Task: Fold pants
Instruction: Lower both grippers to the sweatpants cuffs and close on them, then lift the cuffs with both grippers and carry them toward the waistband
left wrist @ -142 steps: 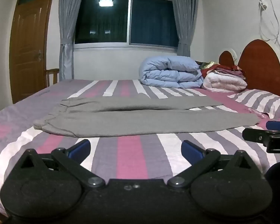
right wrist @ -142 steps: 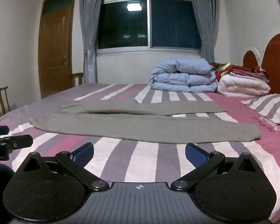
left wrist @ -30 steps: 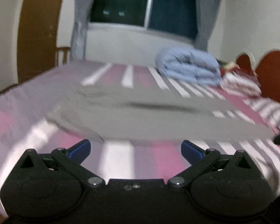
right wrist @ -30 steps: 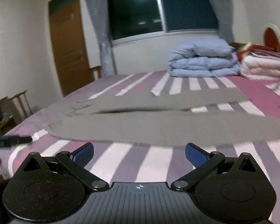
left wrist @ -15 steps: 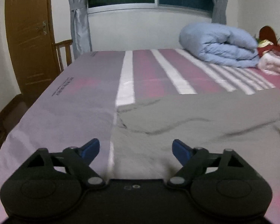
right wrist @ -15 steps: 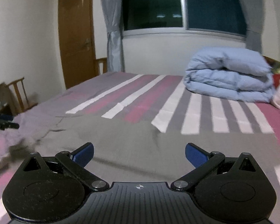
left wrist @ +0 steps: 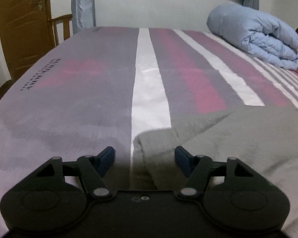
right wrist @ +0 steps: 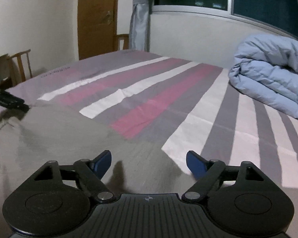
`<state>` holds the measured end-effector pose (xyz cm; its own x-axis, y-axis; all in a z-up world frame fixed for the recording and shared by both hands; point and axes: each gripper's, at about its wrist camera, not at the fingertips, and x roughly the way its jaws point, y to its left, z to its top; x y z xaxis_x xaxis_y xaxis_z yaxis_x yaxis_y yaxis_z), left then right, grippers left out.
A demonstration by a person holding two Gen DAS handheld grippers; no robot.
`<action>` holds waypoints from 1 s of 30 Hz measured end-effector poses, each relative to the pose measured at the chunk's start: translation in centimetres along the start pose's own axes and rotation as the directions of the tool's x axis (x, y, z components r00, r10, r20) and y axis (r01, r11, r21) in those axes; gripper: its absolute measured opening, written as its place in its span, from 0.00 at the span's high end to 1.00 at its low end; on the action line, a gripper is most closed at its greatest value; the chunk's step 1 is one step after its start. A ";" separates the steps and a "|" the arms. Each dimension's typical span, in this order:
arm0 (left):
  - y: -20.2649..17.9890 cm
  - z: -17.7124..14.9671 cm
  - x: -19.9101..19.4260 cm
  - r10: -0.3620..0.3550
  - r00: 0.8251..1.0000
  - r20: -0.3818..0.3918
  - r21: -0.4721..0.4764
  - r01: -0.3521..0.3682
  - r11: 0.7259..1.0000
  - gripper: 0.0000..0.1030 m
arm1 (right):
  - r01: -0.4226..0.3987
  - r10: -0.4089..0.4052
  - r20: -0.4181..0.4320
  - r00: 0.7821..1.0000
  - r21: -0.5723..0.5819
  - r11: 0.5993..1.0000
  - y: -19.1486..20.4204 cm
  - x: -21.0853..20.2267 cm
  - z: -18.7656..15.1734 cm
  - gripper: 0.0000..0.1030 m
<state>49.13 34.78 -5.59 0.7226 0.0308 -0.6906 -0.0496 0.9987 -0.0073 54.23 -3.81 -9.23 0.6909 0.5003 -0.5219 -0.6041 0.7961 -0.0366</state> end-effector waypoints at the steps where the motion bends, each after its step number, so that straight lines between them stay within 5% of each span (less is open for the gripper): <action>1: 0.2 0.4 0.4 -0.010 1.000 0.005 -0.001 0.010 1.000 0.42 | 0.003 -0.003 0.000 1.000 -0.011 1.000 -0.2 0.4 0.0 0.20; 3: 0.4 0.9 1.0 -0.036 0.999 0.002 0.000 0.036 0.999 0.39 | -0.007 0.006 -0.003 1.000 -0.028 1.000 -0.3 0.8 0.3 0.20; 5: 0.4 1.1 2.0 -0.035 0.999 -0.009 0.015 0.035 0.999 0.24 | -0.046 0.045 -0.041 0.998 -0.028 0.999 -0.8 1.7 0.5 0.24; 7: 0.2 1.2 2.7 -0.033 0.999 -0.016 0.034 0.033 0.999 0.25 | -0.083 0.077 -0.106 0.991 -0.058 0.995 -0.9 2.7 0.6 0.52; 10: 0.1 1.4 3.1 -0.113 0.993 -0.022 0.047 0.114 0.992 0.63 | -0.119 0.106 -0.155 0.982 -0.071 0.990 -0.9 3.6 0.7 0.67; 12: -0.6 1.5 2.8 -0.100 0.995 -0.014 0.089 0.101 0.991 0.72 | -0.132 0.120 -0.171 0.978 -0.060 0.989 -1.0 3.6 0.7 0.84; 18: -0.3 1.4 -1.0 -0.149 0.984 0.101 0.096 0.139 0.986 0.80 | -0.098 0.094 -0.064 0.994 -0.062 0.993 0.0 -1.2 1.7 0.88; 24: 0.0 0.1 -8.5 -0.220 0.943 0.250 0.140 0.190 0.972 0.81 | -0.065 0.071 0.026 0.997 -0.198 0.978 4.8 -10.5 1.7 0.88; 30: -0.5 -4.2 -16.0 -0.250 0.911 0.329 0.147 0.212 0.966 0.81 | -0.035 0.057 0.073 0.996 -0.269 0.963 10.4 -18.6 -2.3 0.88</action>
<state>34.69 33.67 2.37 0.8974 -0.2084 -0.3889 0.2065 0.9773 -0.0474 34.16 -5.65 -1.86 0.6826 0.5680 -0.4599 -0.7125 0.6572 -0.2458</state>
